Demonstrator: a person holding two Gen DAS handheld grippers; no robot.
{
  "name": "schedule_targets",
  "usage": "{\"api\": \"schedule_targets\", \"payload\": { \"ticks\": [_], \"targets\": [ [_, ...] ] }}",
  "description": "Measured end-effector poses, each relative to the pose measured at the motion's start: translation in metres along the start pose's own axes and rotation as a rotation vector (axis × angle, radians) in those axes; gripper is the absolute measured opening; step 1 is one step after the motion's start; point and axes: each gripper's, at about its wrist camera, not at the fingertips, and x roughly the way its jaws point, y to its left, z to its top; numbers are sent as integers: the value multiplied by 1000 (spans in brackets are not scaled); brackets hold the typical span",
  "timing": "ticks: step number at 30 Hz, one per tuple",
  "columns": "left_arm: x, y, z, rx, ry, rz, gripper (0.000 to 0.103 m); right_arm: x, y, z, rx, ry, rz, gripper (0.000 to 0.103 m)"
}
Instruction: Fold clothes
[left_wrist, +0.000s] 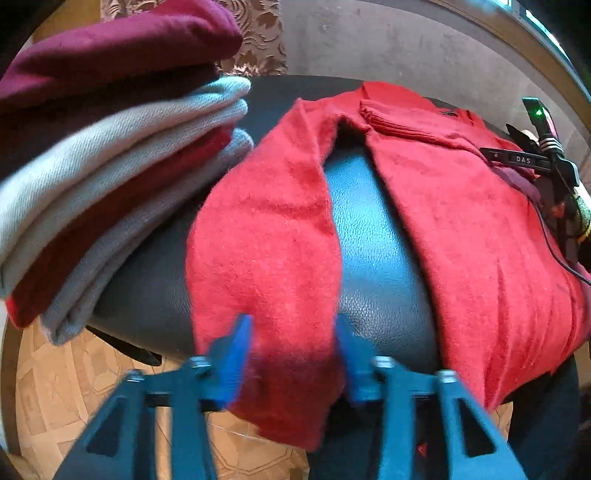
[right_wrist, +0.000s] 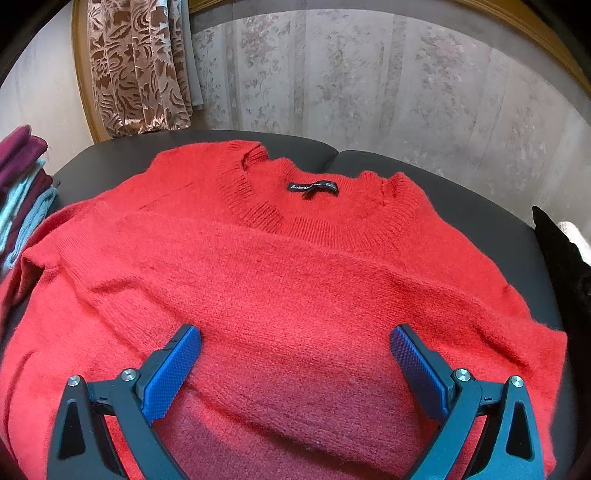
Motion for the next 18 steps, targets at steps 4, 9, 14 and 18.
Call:
{"api": "schedule_targets", "payload": {
  "ticks": [4,9,14,18],
  "targets": [
    [0,13,10,-25,32,-27,9,0,0,0,2,-1,0,103],
    [-31,44,31,-204,-22,-243,8,0,0,0,5,-1,1,103],
    [-69,71,74,-404,-154,-534,8,0,-1,1,7,-4,5,103],
    [-91,54,117,-427,-256,-701,8,0,-1,1,12,-7,11,103]
  ]
}}
